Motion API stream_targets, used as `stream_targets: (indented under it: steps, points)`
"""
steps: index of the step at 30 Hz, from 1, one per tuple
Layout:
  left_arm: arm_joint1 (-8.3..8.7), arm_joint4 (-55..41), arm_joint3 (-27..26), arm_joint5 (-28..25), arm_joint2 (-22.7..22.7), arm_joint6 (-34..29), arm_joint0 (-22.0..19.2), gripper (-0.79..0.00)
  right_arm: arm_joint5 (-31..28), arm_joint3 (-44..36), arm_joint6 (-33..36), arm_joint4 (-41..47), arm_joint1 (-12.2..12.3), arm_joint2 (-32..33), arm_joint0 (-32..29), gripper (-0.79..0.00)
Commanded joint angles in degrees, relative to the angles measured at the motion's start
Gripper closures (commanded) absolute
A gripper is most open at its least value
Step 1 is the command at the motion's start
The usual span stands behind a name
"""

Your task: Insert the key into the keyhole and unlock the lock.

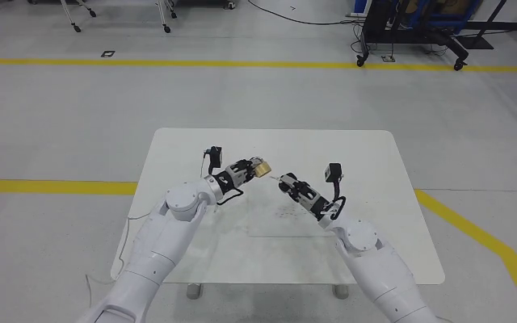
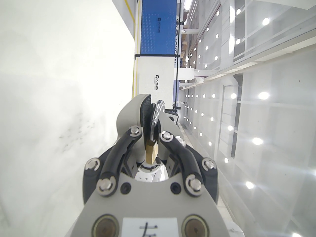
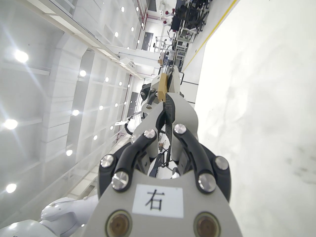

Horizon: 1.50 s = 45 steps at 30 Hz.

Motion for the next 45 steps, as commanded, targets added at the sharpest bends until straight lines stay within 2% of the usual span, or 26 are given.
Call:
stream_targets:
  steps: [1,9,12,16,18,22,25,29,35,45]
  points:
    - [0.01,0.1,-0.8,-1.4,-0.3,1.0,0.4,0.0,-1.0,-0.6,-3.1,-1.8,-0.1,0.2,-0.3,0.0]
    - [0.02,0.0,-1.1,-2.1,-0.7,1.9,0.7,0.0,-1.5,-1.0,-3.9,-1.8,-0.2,0.0,-0.5,0.0]
    - [-0.17,-1.9,-2.4,-2.8,-1.1,4.1,1.8,0.0,-1.5,-1.0,-3.9,-1.8,-0.2,0.0,-0.5,0.0]
    - [-0.58,-5.7,-3.5,-5.1,-1.7,6.7,3.1,0.0,-1.6,-3.4,-12.0,-7.9,-0.6,-1.0,-1.0,0.0]
    - [-0.61,-4.9,-3.9,-6.8,-1.8,7.6,3.2,0.0,-1.6,-4.7,-18.1,-11.6,-1.1,-2.0,-1.6,0.0]
    - [-0.58,-0.9,-5.1,-10.6,-1.8,9.9,3.7,0.0,1.3,-7.8,-31.5,-26.0,-1.8,-4.5,-3.0,0.0]
    - [-0.77,0.3,-6.6,-13.6,-1.7,13.0,4.8,0.0,3.3,-9.2,-36.8,-30.8,-2.4,-6.8,-3.7,0.0]
    - [-1.09,1.5,-8.1,-16.0,-0.7,15.0,6.1,0.0,4.0,-9.5,-39.7,-32.2,-3.2,-8.7,-3.5,0.0]
    - [-1.37,0.3,-8.4,-16.0,-0.5,14.8,6.6,0.0,1.6,-9.6,-41.7,-31.4,-3.9,-9.6,-3.1,0.0]
    - [-1.55,-0.8,-8.2,-15.5,-1.1,14.0,7.0,0.0,1.4,-9.6,-40.5,-30.9,-4.5,-9.3,-3.3,0.0]
